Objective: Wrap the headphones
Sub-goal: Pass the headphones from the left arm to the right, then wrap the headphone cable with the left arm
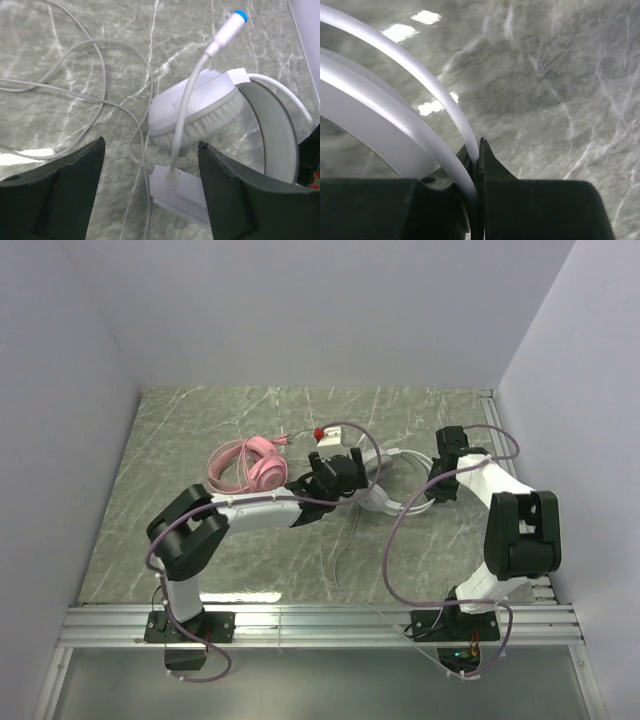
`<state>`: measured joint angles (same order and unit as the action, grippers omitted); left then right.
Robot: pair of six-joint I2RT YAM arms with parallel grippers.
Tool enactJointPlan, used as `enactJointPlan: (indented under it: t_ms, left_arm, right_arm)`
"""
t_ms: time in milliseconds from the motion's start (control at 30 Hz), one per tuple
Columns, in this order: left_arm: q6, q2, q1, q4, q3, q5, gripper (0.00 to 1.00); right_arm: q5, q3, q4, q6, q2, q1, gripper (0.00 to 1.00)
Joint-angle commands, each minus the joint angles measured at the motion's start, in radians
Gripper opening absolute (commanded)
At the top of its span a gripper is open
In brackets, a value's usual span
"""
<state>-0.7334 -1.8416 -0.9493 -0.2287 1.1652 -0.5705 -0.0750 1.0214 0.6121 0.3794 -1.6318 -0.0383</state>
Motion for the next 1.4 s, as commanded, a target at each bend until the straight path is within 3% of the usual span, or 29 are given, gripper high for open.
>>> enactJointPlan:
  t_ms: [0, 267, 400, 433, 533, 733, 900, 1100, 1233, 1367]
  left_arm:
    - [0.043, 0.131, 0.001, 0.103, 0.031, -0.012, 0.81]
    - [0.147, 0.398, 0.001, 0.259, 0.007, 0.044, 0.83]
    - [0.227, 0.53, 0.003, 0.31, -0.005, 0.174, 0.9]
    - [0.251, 0.592, 0.003, 0.313, -0.016, 0.194, 0.99]
    - [0.337, 0.717, 0.015, 0.259, -0.088, 0.335, 0.99]
    - [0.286, 0.82, 0.109, 0.344, -0.076, 0.452, 0.99]
    - [0.298, 0.895, 0.164, 0.23, -0.2, 0.638, 0.99]
    - [0.308, 0.996, 0.164, -0.124, -0.477, 0.782, 0.99]
    - [0.336, 1.001, 0.164, -0.427, -0.662, 0.795, 0.99]
    - [0.411, 0.923, 0.164, -0.434, -0.635, 0.715, 0.99]
  right_arm:
    - [0.116, -0.012, -0.075, 0.035, 0.134, 0.015, 0.0]
    - [0.113, -0.032, -0.067, 0.047, 0.268, 0.029, 0.0]
    - [0.119, -0.058, -0.094, 0.079, 0.335, 0.029, 0.0]
    - [0.116, -0.072, -0.097, 0.087, 0.367, 0.029, 0.0]
    - [0.104, -0.092, -0.094, 0.116, 0.441, 0.028, 0.0]
    - [0.139, -0.073, -0.02, 0.13, 0.627, 0.031, 0.0]
    - [0.173, -0.035, 0.031, 0.231, 0.748, 0.029, 0.0]
    - [0.268, 0.035, 0.078, 0.291, 0.819, 0.029, 0.0]
    - [0.268, 0.077, 0.1, 0.312, 0.863, 0.029, 0.0]
    - [0.294, 0.124, 0.141, 0.302, 0.882, 0.029, 0.0]
